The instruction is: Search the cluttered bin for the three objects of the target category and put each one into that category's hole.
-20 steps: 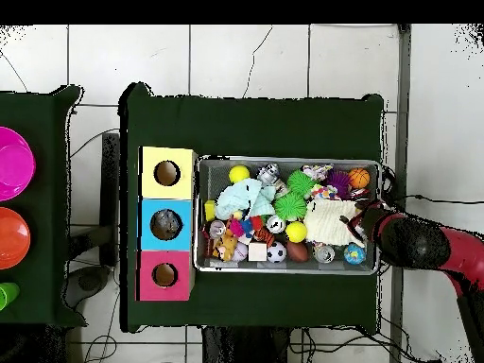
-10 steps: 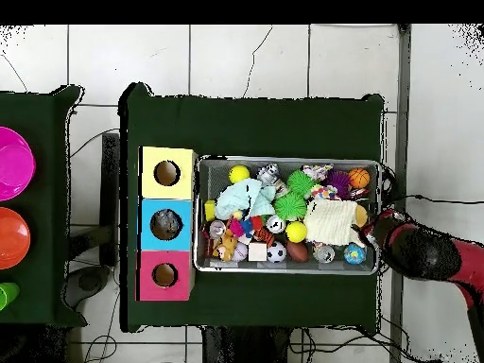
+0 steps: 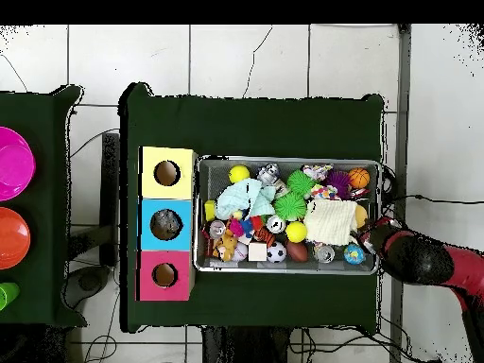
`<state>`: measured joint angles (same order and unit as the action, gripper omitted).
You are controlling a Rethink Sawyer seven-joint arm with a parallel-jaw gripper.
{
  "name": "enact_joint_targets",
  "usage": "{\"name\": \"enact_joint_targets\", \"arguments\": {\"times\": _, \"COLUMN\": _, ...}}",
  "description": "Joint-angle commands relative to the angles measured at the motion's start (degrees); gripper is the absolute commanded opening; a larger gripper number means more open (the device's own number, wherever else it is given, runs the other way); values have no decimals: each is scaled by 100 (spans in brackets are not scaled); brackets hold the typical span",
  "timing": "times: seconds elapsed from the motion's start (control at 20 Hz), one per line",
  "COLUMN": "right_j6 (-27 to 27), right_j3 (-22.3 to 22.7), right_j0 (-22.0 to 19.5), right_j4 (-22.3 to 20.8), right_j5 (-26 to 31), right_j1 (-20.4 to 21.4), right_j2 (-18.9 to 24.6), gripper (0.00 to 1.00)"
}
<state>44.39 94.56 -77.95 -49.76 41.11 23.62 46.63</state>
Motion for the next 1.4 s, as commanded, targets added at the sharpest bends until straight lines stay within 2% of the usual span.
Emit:
{"name": "enact_joint_targets", "arguments": {"times": 0.05, "right_j6": -1060, "right_j3": 561, "right_j0": 98, "right_j4": -732, "right_j5": -516, "right_j1": -239, "right_j2": -187, "gripper": 100}}
{"name": "enact_joint_targets", "arguments": {"times": 0.4, "right_j6": 324, "right_j3": 1005, "right_j0": 685, "right_j4": -1197, "right_j5": -1266, "right_j1": -203, "right_j2": -593, "gripper": 100}}
{"name": "enact_joint_targets", "arguments": {"times": 0.55, "right_j6": 1193, "right_j3": 1069, "right_j0": 1305, "right_j4": -1402, "right_j5": -1818, "right_j1": -186, "right_j2": -988, "gripper": 100}}
{"name": "enact_joint_targets", "arguments": {"times": 0.7, "right_j6": 1970, "right_j3": 999, "right_j0": 2070, "right_j4": -1419, "right_j5": -2430, "right_j1": -162, "right_j2": -1495, "gripper": 100}}
{"name": "enact_joint_targets", "arguments": {"times": 0.8, "right_j6": 2308, "right_j3": 970, "right_j0": 2542, "right_j4": -1244, "right_j5": -2787, "right_j1": -134, "right_j2": -1788, "gripper": 100}}
{"name": "enact_joint_targets", "arguments": {"times": 0.95, "right_j6": 2503, "right_j3": 892, "right_j0": 3101, "right_j4": -788, "right_j5": -3045, "right_j1": -108, "right_j2": -2024, "gripper": 100}}
{"name": "enact_joint_targets", "arguments": {"times": 1.15, "right_j6": 2404, "right_j3": 654, "right_j0": 3571, "right_j4": -202, "right_j5": -2954, "right_j1": -95, "right_j2": -1998, "gripper": 100}}
{"name": "enact_joint_targets", "arguments": {"times": 1.4, "right_j6": 2321, "right_j3": 440, "right_j0": 3922, "right_j4": 526, "right_j5": -2624, "right_j1": 0, "right_j2": -1919, "gripper": 100}}
